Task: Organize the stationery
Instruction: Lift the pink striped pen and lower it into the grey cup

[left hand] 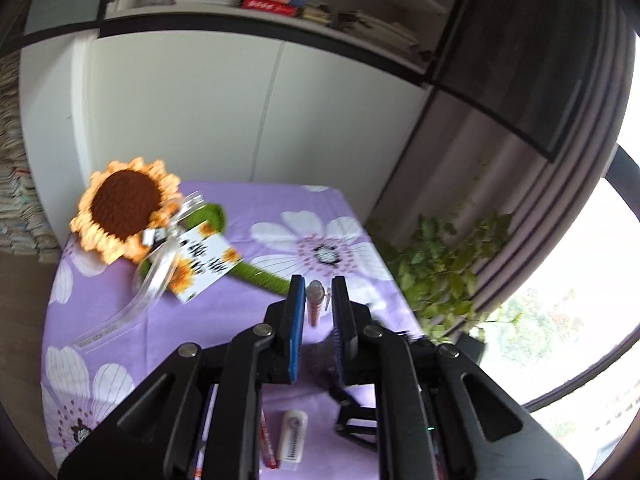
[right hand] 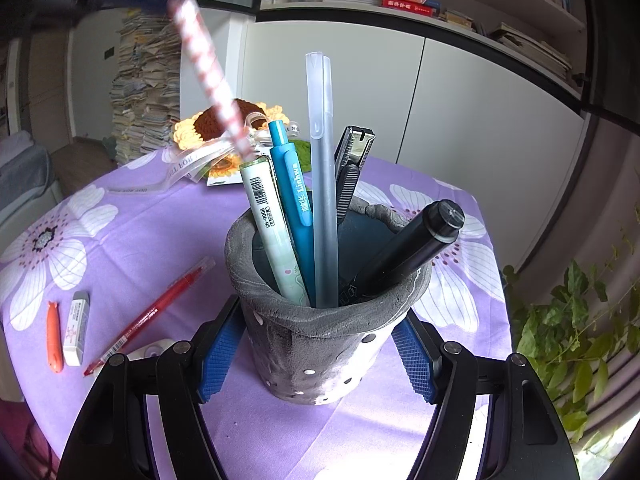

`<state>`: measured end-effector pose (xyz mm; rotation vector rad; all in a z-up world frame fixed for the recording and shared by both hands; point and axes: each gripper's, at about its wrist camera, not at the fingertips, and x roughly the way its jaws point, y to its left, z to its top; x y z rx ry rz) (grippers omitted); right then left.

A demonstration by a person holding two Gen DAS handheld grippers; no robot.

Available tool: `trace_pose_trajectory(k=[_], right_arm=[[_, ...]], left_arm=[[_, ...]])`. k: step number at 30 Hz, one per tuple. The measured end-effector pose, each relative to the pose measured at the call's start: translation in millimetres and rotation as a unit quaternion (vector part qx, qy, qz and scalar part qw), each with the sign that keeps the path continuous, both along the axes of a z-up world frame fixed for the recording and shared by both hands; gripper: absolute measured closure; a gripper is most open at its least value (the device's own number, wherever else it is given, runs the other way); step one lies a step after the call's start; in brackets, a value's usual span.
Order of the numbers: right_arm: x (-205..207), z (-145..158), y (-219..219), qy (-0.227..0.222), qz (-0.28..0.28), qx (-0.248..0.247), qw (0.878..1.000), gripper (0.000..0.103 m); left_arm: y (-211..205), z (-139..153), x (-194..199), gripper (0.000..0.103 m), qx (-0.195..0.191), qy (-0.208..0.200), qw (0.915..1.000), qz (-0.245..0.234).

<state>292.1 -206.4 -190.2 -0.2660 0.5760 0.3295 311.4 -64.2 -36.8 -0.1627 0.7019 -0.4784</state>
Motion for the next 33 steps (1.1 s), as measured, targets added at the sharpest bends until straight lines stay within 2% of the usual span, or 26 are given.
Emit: trace_pose_trajectory(k=[8, 13, 18, 26, 29, 33], right_arm=[[-0.8, 0.2, 1.2, 0.001, 0.000, 0.001, 1.000, 0.030], [-0.2, 0.6, 1.6, 0.000, 0.001, 0.001, 1.000, 0.030], [0.0, 0.5, 2.0, 0.000, 0.000, 0.001, 1.000, 0.030], [-0.4, 0.2, 1.5, 0.001, 0.001, 0.002, 1.000, 0.030], [-0.1, 0.4, 1.4, 0.001, 0.001, 0.004, 1.000, 0.030], [0.0, 0.5, 1.5, 0.001, 0.001, 0.003, 1.000, 0.030]], left_arm=[[-11.1, 38.0, -20.2, 0.092, -0.004, -0.065, 0.9976, -0.024], [-27.1, 43.0, -21.3, 0.092, 0.002, -0.083, 0.9959, -0.036], [-51.0, 26.2, -5.3, 0.092, 0.023, -0.065, 0.9958, -0.060], [-75.4, -23.4, 29.9, 0.092, 0.071, -0.011, 0.9952, -0.066], [-78.2, -37.5, 32.2, 0.092, 0.082, 0.007, 0.9941, -0.071], [-80.4, -45.4, 28.7, 0.091, 0.093, 0.011, 0.9926, -0.077]])
